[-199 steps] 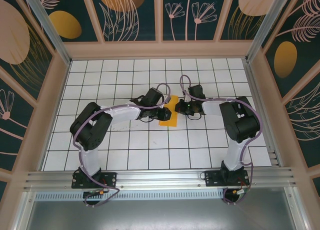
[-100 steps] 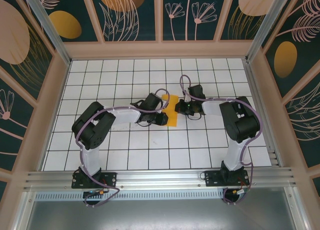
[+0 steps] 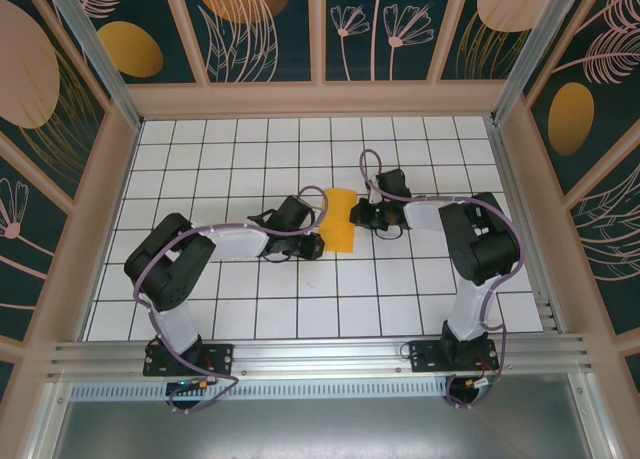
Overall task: Fold a paper plane with a square sheet of paper (fold left side to right side)
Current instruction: Fold the triangle a second time at the center of the table, then turn over the paper at the center of the table.
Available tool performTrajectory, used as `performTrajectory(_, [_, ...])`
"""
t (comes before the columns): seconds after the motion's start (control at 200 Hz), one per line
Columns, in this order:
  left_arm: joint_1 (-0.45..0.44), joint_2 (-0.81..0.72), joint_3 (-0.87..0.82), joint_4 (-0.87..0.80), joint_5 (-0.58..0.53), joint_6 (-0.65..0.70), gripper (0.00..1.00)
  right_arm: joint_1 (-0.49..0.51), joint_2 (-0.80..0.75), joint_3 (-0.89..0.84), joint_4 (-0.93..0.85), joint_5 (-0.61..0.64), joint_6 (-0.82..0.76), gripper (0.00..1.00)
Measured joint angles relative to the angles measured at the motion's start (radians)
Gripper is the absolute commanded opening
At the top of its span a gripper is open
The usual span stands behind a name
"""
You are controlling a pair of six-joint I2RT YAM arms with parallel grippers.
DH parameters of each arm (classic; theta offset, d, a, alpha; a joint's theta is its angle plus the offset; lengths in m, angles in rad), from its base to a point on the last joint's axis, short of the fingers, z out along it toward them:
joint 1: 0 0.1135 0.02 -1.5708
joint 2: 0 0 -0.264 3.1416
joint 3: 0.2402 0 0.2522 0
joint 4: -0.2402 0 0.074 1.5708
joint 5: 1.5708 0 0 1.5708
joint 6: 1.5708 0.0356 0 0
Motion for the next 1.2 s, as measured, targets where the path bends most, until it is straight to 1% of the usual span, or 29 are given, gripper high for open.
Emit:
performTrajectory(0.115, [0.006, -0.028, -0.012, -0.042, -0.019, 0.000, 0.22, 0.000, 0.000, 0.000, 0.000, -0.001, 0.000, 0.01])
performTrajectory(0.16, [0.012, -0.042, -0.013, -0.060, -0.025, 0.000, 0.25, 0.000, 0.000, 0.002, -0.002, -0.002, 0.000, 0.03])
performTrajectory(0.245, [0.028, -0.084, -0.013, -0.086, -0.031, -0.002, 0.35, 0.000, 0.000, 0.013, -0.018, -0.003, -0.002, 0.07])
performTrajectory(0.33, [0.042, -0.127, -0.012, -0.088, -0.032, -0.006, 0.48, 0.000, -0.003, 0.025, -0.041, 0.003, -0.008, 0.22])
performTrajectory(0.415, [0.050, -0.148, -0.002, -0.082, -0.023, -0.013, 0.55, -0.002, -0.031, 0.031, -0.073, 0.018, -0.022, 0.33])
performTrajectory(0.555, [0.052, -0.125, 0.032, -0.071, -0.009, -0.023, 0.58, -0.018, -0.137, 0.028, -0.101, 0.039, -0.038, 0.45])
performTrajectory(0.706, [0.054, -0.019, 0.114, -0.047, 0.006, -0.023, 0.58, -0.042, -0.274, -0.022, -0.101, 0.057, -0.048, 0.48])
performTrajectory(0.786, [0.059, 0.036, 0.152, -0.040, 0.006, -0.026, 0.56, -0.048, -0.322, -0.063, -0.101, 0.057, -0.049, 0.49])
performTrajectory(0.891, [0.064, 0.088, 0.193, -0.038, 0.006, -0.030, 0.49, -0.050, -0.358, -0.120, -0.103, 0.053, -0.049, 0.50])
performTrajectory(0.971, [0.066, 0.109, 0.215, -0.035, 0.005, -0.034, 0.36, -0.050, -0.371, -0.156, -0.106, 0.051, -0.048, 0.49])
performTrajectory(1.016, [0.067, 0.115, 0.223, -0.032, 0.000, -0.040, 0.23, -0.050, -0.373, -0.169, -0.106, 0.046, -0.048, 0.49])
performTrajectory(1.056, [0.067, 0.116, 0.225, -0.029, -0.005, -0.036, 0.15, -0.050, -0.373, -0.179, -0.105, 0.038, -0.048, 0.52])
performTrajectory(1.106, [0.067, 0.116, 0.225, -0.026, -0.012, -0.039, 0.09, -0.050, -0.373, -0.193, -0.100, 0.026, -0.047, 0.55])
performTrajectory(1.201, [0.067, 0.115, 0.224, -0.024, -0.037, -0.036, 0.04, -0.050, -0.373, -0.222, -0.066, -0.008, -0.030, 0.61])
